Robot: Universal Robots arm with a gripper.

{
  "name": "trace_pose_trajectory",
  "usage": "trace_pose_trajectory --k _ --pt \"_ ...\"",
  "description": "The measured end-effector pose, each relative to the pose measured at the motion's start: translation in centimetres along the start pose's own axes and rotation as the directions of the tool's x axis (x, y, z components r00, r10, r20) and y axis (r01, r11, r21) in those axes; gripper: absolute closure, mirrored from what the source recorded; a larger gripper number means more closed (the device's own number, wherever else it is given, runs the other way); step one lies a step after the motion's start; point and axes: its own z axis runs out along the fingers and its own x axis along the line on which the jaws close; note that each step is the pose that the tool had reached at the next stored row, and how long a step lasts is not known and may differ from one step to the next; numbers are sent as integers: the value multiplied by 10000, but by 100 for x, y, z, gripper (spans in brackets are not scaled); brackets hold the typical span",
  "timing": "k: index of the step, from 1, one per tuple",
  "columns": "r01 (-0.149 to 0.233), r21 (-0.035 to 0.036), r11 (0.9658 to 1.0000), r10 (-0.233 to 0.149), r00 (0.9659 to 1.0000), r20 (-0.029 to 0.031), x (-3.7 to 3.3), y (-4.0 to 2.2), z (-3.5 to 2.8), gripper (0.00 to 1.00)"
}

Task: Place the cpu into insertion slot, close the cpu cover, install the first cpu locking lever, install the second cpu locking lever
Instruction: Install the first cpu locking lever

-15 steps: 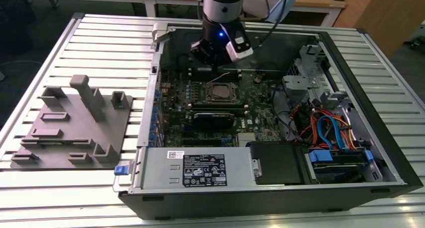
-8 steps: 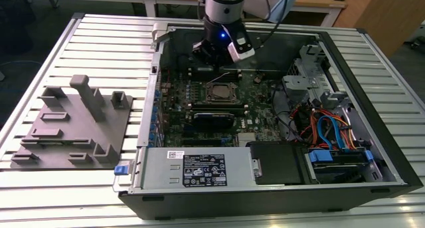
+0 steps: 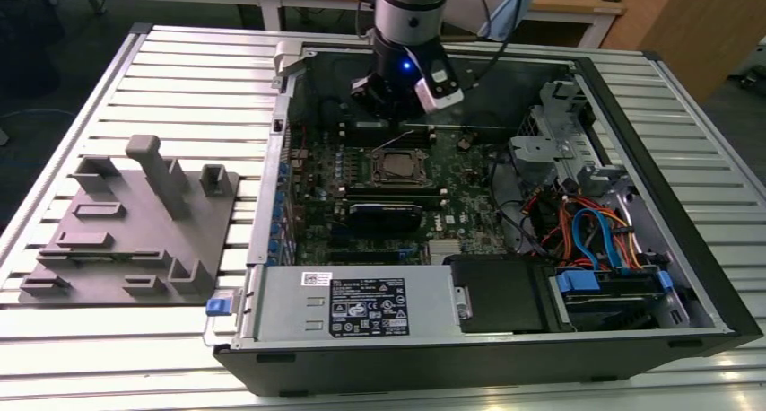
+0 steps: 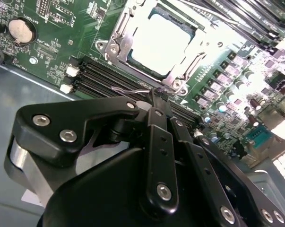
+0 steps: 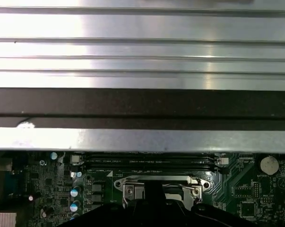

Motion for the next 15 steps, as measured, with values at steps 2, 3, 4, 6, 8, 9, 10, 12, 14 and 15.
trace_pose_trajectory --k 2,3,4,6,8,9,10,12,14,15 --pt "0 1 10000 0 10000 0 -7 11 11 89" --pt "0 0 10000 0 10000 0 -11 16 17 89" --pt "1 0 10000 -1 10000 0 -14 22 23 89" --pt "0 1 10000 0 10000 -1 -19 35 33 89" --pt "1 1 10000 -1 10000 -1 -23 47 43 89" --pt "1 1 10000 -1 10000 -1 -26 52 48 89" --pt "2 0 10000 -2 10000 -1 -30 55 53 89" --pt "-4 2 10000 4 10000 -2 -39 56 60 89" --pt "-56 3 10000 56 10000 1 -50 56 64 89" --pt "-92 3 10000 92 10000 4 -54 55 66 89"
